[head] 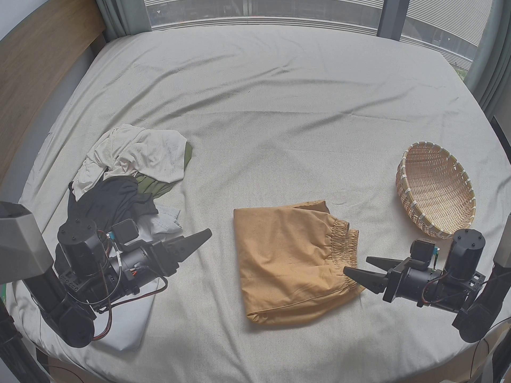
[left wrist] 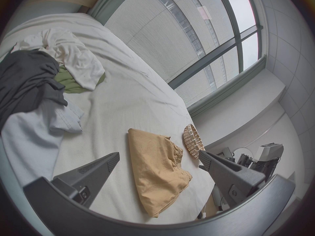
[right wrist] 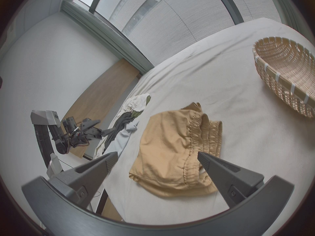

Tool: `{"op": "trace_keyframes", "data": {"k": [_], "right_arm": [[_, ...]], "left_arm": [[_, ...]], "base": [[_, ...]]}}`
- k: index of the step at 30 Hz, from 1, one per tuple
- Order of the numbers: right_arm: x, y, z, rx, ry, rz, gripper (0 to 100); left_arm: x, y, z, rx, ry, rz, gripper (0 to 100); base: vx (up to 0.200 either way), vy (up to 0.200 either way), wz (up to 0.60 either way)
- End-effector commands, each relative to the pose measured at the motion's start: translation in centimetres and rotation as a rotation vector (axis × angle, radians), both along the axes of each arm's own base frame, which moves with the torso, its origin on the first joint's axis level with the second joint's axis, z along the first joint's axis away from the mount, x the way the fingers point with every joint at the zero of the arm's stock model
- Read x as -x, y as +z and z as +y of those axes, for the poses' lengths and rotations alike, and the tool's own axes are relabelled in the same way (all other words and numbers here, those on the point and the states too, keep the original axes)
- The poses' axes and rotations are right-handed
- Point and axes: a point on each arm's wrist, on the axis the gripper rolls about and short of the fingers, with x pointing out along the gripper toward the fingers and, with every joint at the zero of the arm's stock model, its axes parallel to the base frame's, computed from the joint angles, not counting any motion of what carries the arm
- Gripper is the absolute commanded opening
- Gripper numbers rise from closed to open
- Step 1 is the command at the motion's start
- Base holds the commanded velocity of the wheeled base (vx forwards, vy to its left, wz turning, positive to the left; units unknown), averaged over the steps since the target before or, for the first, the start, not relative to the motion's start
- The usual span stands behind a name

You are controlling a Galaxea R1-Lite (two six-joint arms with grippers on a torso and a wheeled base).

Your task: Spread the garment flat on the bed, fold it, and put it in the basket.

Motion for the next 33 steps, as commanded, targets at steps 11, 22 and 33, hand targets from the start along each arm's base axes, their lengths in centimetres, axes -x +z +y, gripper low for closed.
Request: {"op": "trace_keyframes", "data": {"k": [11, 22, 33], "right_arm": [[-0.9, -4.3, -2.3, 0.061, -0.098, 0.194, 100], [-1.0, -5.6, -2.1, 0.074, -0.092, 0.243, 100], [-1.7, -6.4, -1.8, 0.076, -0.087, 0.253, 100]], "left_arm": [[0.9, 0.3, 1.2, -0.048, 0.027, -0.033, 100], [0.9, 0.1, 1.1, -0.053, 0.022, -0.026, 100], [1.2, -0.2, 1.1, -0.059, 0.015, -0.010, 100]], "base": [[0.000, 0.000, 0.00], [0.000, 0.000, 0.00], [0.000, 0.000, 0.00]]}}
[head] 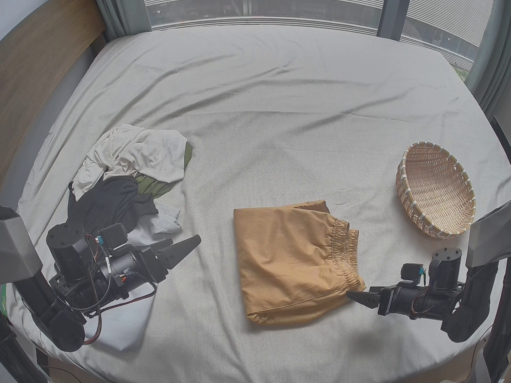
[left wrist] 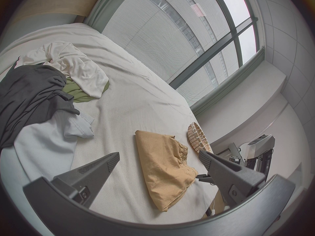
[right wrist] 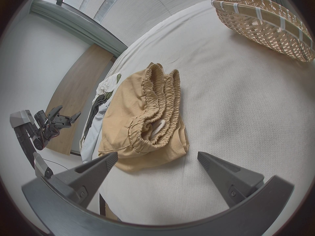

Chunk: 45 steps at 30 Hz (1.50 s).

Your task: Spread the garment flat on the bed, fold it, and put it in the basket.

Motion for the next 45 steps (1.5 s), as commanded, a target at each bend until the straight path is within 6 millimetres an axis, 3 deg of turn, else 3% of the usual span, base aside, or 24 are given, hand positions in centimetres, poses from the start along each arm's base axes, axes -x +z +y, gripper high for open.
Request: {"op": "trace_keyframes", "data": {"k": [1, 18, 29, 45], "right_arm": [[-0.3, -0.5, 0.2, 0.002, 0.003, 0.010, 100], [-1.4, -0.8, 1.8, -0.009, 0.051, -0.019, 100], [-3.2, -1.3, 2.4, -0.024, 0.050, -0.054, 100], [-3.0, -1.1, 3.4, -0.034, 0.081, -0.064, 100]], "left_arm": [[0.2, -0.3, -0.1, -0.004, -0.005, 0.013, 100], [0.4, -0.4, -0.3, -0.007, -0.013, 0.020, 100], [0.3, -0.4, -0.2, -0.008, -0.010, 0.023, 100], [0.3, -0.3, -0.2, -0.005, -0.011, 0.017, 100]], "base": [[0.000, 0.000, 0.00], [0.000, 0.000, 0.00], [0.000, 0.000, 0.00], [0.000, 0.000, 0.00]]}}
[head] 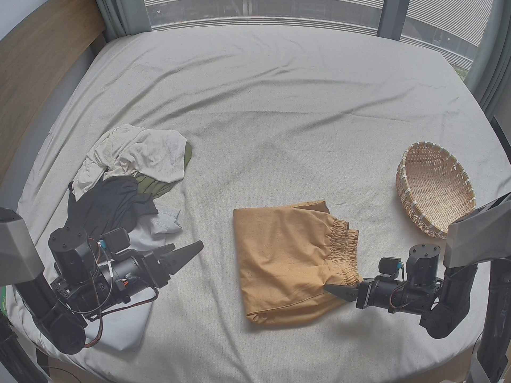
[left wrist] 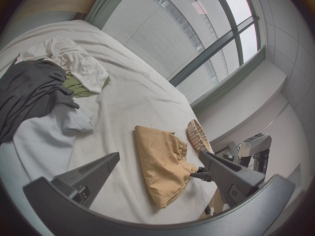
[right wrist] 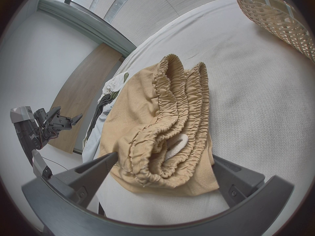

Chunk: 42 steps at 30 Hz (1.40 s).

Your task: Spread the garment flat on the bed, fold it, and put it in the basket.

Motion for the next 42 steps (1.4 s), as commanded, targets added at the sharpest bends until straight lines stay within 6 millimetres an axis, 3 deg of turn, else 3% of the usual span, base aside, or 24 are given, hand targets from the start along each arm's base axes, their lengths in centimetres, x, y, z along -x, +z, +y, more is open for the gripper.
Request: {"op": "trace_keyframes", "data": {"k": [1, 2, 3, 18, 27, 28, 36, 42], "right_arm": [[0.1, 0.1, 0.2, -0.006, 0.005, -0.001, 100], [0.1, 0.2, 0.2, -0.008, 0.006, -0.001, 100], [0.1, 0.2, 0.2, -0.013, 0.003, 0.002, 0], [0.3, 1.0, 0.4, -0.027, 0.009, -0.015, 0], [2.5, 5.4, 1.8, -0.096, 0.093, -0.128, 0], [3.4, 6.7, 2.1, -0.118, 0.121, -0.161, 0], [7.0, 11.4, 3.5, -0.215, 0.263, -0.310, 0], [8.2, 13.0, 4.0, -0.254, 0.308, -0.370, 0]], "left_arm": [[0.0, 0.0, 0.0, 0.000, 0.000, 0.000, 100], [0.0, 0.0, 0.0, 0.001, 0.000, -0.001, 100], [0.0, -0.1, 0.0, -0.001, -0.001, 0.003, 100], [0.0, -0.2, -0.2, -0.029, -0.008, -0.014, 100], [-0.1, -0.2, -0.1, -0.028, -0.002, -0.016, 100], [-0.1, -0.2, -0.1, -0.028, -0.002, -0.016, 100], [-0.1, -0.1, -0.1, -0.029, 0.000, -0.018, 100], [0.0, -0.1, -0.1, -0.030, -0.002, -0.021, 100]], "base": [[0.000, 0.000, 0.00], [0.000, 0.000, 0.00], [0.000, 0.000, 0.00], [0.000, 0.000, 0.00], [0.000, 0.000, 0.00], [0.000, 0.000, 0.00], [0.000, 0.000, 0.00], [0.000, 0.000, 0.00]]}}
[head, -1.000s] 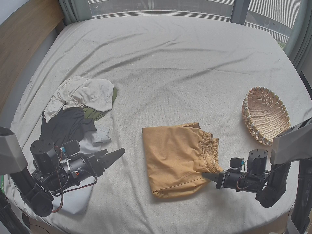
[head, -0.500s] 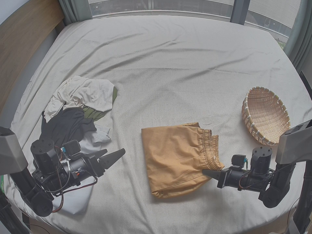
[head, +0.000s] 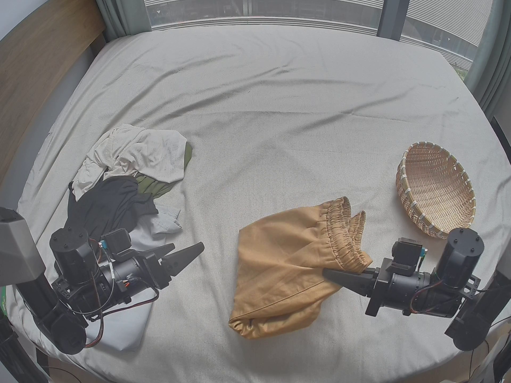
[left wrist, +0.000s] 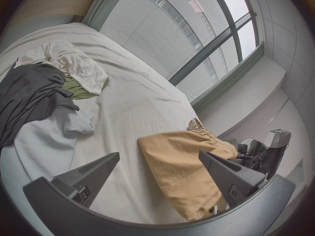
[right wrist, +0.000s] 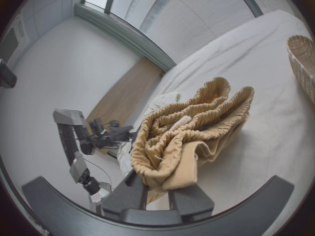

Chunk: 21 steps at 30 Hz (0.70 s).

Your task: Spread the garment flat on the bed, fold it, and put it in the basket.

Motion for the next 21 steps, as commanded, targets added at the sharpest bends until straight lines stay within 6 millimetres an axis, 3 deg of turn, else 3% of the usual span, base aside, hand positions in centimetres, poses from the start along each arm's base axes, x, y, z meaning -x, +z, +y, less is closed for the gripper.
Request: {"op": "trace_keyframes", "data": {"k": [1, 10, 21], "right_arm": [[1.8, 2.7, 0.1, -0.067, 0.051, -0.094, 0], [2.9, 4.2, 0.5, -0.111, 0.101, -0.146, 0], [2.1, 5.0, 0.6, -0.132, 0.080, -0.185, 0]], "left_arm": [[0.0, 0.0, 0.0, 0.001, -0.001, -0.001, 100], [0.0, 0.0, 0.0, 0.000, 0.001, 0.000, 100], [0.0, 0.0, 0.0, 0.000, 0.002, -0.001, 100]], "base": [[0.000, 0.000, 0.00], [0.000, 0.000, 0.00], [0.000, 0.000, 0.00]]}}
